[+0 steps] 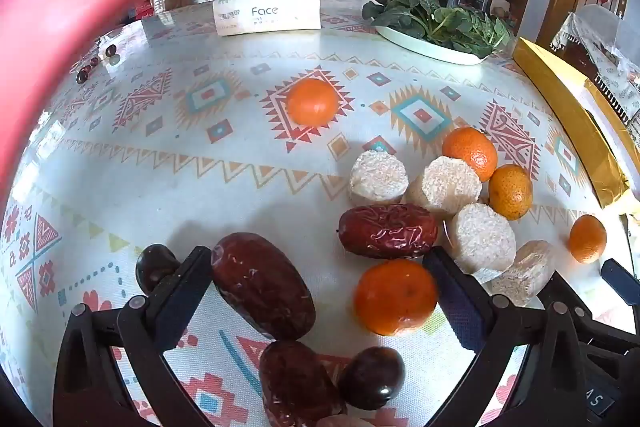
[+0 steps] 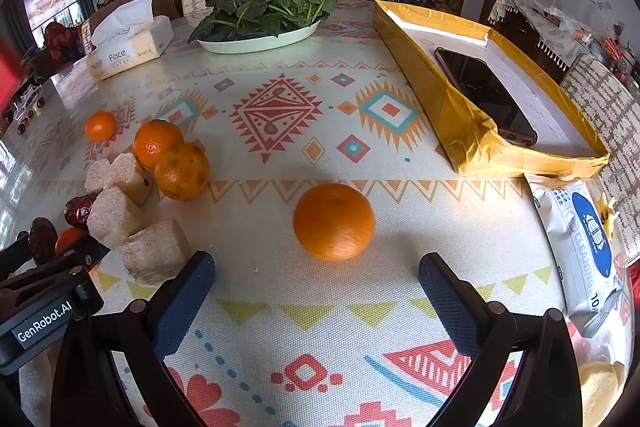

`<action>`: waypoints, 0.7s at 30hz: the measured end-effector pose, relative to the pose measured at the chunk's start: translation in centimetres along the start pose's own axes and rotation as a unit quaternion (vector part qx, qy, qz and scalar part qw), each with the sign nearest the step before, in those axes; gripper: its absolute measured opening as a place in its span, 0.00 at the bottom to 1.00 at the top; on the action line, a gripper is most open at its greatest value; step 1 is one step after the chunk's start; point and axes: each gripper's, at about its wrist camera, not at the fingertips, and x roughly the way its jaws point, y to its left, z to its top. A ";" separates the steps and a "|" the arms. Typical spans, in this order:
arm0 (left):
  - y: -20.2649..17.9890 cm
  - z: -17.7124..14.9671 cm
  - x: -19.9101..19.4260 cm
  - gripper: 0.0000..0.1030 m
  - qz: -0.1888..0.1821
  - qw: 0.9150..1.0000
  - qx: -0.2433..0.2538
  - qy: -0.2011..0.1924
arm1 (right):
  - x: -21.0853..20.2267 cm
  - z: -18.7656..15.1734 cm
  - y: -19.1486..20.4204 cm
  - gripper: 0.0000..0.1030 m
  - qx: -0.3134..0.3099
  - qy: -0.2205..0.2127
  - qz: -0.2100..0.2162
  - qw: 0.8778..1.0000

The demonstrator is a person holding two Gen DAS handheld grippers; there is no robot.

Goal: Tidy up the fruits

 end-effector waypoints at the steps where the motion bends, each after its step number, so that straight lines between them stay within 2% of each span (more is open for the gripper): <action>1: 0.0 0.0 0.0 1.00 0.001 1.000 0.001 0.001 | 0.0 0.0 0.0 1.00 0.000 0.000 0.000 1.000; 21: 0.1 0.1 0.0 1.00 -0.002 1.000 -0.001 0.000 | 0.0 0.0 0.0 1.00 -0.001 0.000 0.000 1.000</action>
